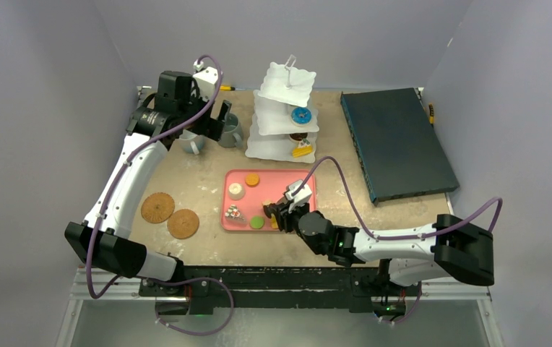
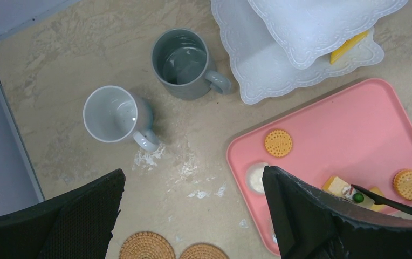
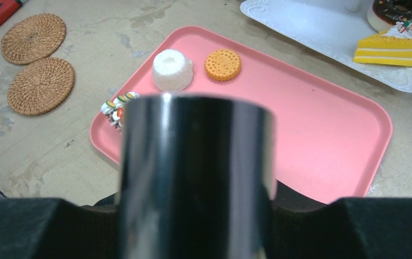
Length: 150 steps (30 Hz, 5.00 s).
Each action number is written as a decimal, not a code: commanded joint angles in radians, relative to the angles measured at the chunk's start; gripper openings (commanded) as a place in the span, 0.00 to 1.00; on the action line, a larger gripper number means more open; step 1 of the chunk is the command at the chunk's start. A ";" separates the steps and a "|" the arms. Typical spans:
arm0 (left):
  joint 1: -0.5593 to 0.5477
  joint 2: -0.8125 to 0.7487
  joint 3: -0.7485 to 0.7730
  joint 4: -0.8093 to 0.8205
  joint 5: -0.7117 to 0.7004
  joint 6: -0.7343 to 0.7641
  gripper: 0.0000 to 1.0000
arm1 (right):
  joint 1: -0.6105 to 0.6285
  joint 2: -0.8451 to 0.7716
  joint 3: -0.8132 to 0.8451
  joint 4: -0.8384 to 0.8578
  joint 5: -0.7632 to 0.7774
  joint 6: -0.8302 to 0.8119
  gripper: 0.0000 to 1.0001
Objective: Serve the afternoon tea
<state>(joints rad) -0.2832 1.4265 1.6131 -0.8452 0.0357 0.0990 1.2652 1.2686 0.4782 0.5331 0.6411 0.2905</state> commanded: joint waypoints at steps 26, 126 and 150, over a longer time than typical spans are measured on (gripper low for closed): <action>0.009 0.001 0.001 0.073 -0.012 0.036 0.99 | -0.489 0.217 0.269 0.331 -0.248 -0.281 0.34; 0.045 -0.014 0.015 0.052 0.024 0.055 0.99 | -0.063 0.212 0.182 0.347 -0.347 -0.238 0.30; 0.056 -0.025 -0.007 0.066 0.029 0.065 0.98 | -0.556 0.043 0.364 0.139 -0.532 -0.336 0.29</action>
<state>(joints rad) -0.2375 1.4353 1.6081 -0.8085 0.0563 0.1440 0.7479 1.2991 0.7765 0.6384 0.1490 -0.0231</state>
